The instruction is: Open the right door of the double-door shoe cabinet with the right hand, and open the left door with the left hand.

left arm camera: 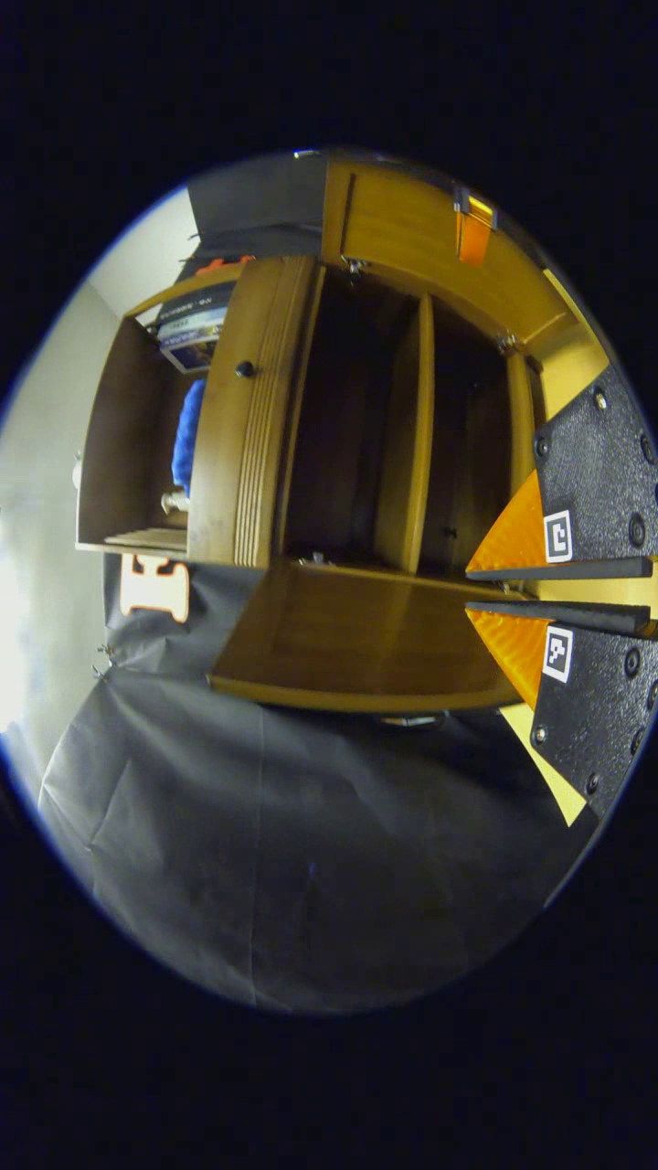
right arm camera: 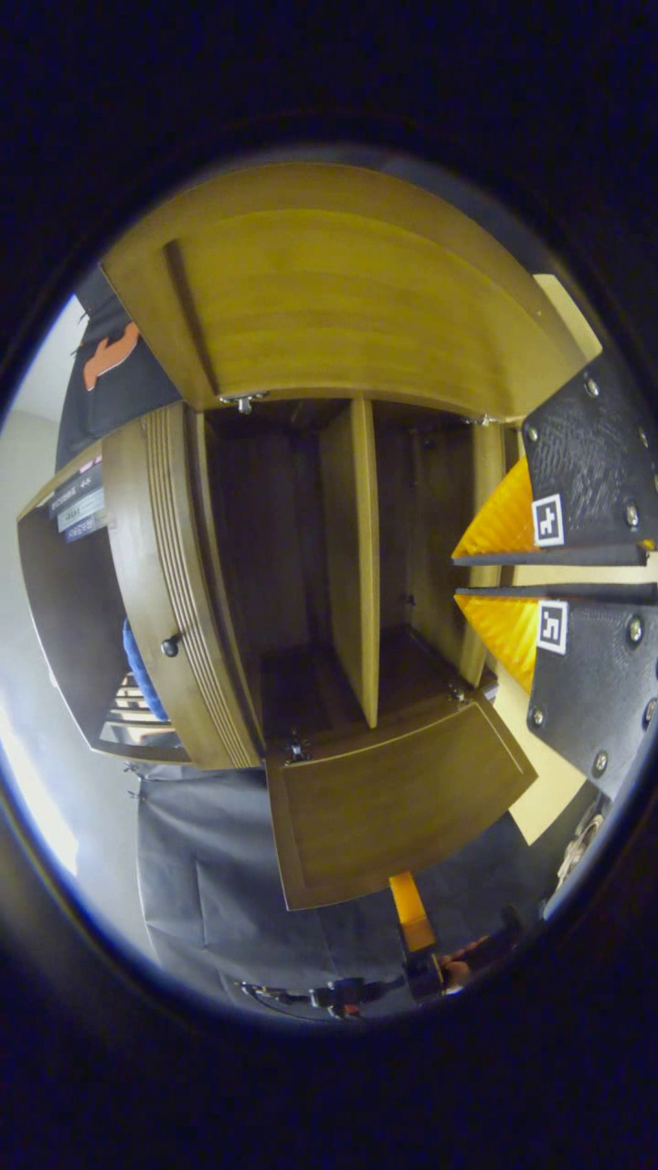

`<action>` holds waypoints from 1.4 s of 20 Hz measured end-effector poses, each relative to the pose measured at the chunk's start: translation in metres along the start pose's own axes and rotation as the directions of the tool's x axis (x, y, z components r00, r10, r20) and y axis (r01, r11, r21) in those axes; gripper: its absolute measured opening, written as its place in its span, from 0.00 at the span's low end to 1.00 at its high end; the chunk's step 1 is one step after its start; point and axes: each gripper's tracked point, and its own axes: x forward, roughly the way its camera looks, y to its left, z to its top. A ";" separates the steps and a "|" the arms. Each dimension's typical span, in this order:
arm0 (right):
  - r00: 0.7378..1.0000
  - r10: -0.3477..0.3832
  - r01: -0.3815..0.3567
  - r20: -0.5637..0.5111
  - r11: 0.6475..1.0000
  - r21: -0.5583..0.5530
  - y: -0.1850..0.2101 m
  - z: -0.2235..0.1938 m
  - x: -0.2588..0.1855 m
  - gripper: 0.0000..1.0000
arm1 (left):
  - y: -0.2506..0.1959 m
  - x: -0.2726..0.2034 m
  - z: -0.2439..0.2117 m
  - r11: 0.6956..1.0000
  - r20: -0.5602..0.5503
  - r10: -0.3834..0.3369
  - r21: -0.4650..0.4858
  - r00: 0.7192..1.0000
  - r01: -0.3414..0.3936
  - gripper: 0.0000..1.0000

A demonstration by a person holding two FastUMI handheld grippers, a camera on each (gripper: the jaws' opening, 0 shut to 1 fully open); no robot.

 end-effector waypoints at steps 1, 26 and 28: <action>1.000 -0.014 0.014 0.007 1.000 -0.008 -0.004 0.003 -0.002 0.07 | -0.011 0.003 0.005 1.000 0.011 -0.025 0.003 1.000 0.025 0.12; 0.962 -0.137 0.148 0.235 0.988 -0.031 0.008 0.089 -0.054 0.29 | -0.148 0.020 0.061 0.961 0.131 -0.276 0.033 0.952 0.275 0.56; 0.962 -0.140 0.149 0.233 0.988 -0.024 0.008 0.090 -0.056 0.34 | -0.146 0.022 0.061 0.962 0.135 -0.274 0.030 0.952 0.272 0.67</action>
